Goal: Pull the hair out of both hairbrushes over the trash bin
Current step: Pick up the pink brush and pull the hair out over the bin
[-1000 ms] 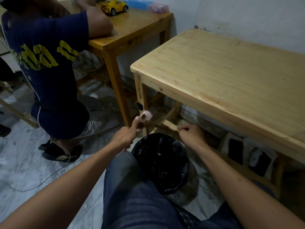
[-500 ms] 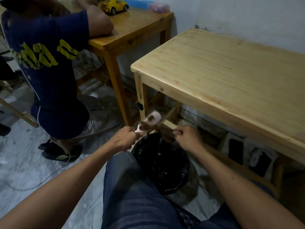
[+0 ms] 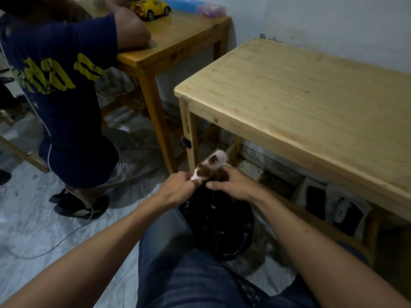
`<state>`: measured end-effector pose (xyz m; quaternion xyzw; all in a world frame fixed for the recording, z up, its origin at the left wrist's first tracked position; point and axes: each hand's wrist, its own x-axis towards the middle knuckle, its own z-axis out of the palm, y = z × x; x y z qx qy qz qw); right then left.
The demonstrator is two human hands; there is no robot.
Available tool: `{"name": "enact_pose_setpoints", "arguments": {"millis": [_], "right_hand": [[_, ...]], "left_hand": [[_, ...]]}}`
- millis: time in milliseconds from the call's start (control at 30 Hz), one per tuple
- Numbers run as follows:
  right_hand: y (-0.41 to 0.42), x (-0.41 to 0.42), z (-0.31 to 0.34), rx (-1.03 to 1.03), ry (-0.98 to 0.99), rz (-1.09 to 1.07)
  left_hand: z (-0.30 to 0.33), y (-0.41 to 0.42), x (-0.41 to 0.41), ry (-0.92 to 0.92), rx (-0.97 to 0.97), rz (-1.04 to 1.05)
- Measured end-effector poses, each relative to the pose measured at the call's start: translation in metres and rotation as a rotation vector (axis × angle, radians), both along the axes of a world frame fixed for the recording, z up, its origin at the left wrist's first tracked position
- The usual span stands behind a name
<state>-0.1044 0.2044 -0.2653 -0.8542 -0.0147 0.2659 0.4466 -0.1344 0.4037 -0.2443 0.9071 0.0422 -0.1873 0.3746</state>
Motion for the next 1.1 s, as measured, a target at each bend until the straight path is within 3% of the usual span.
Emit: {"name": "enact_pose_setpoints", "arguments": {"millis": [133,200,367,600,733,867,1100], "right_hand": [[0.003,-0.009,0.019,-0.054,-0.204,0.036],[-0.001,-0.013,0.02,-0.087,-0.202,0.084],[-0.016,-0.021,0.016,-0.214,-0.219,0.177],[-0.019,-0.011,0.017,-0.293,-0.064,0.244],[-0.001,-0.009,0.016,-0.051,-0.04,0.089],[0.005,-0.003,0.008,0.094,-0.13,0.073],[-0.014,-0.005,0.013,-0.017,-0.244,0.082]], "left_hand": [[-0.002,0.009,0.006,-0.031,0.073,0.061],[-0.005,0.02,0.008,-0.029,0.14,0.111],[-0.006,0.04,0.01,0.025,0.091,0.373],[-0.008,0.025,0.003,-0.006,-0.016,0.233],[-0.005,0.009,0.002,-0.058,-0.015,0.102],[0.003,0.003,0.003,-0.1,0.056,0.003],[-0.01,0.027,0.007,-0.09,0.169,0.143]]}}
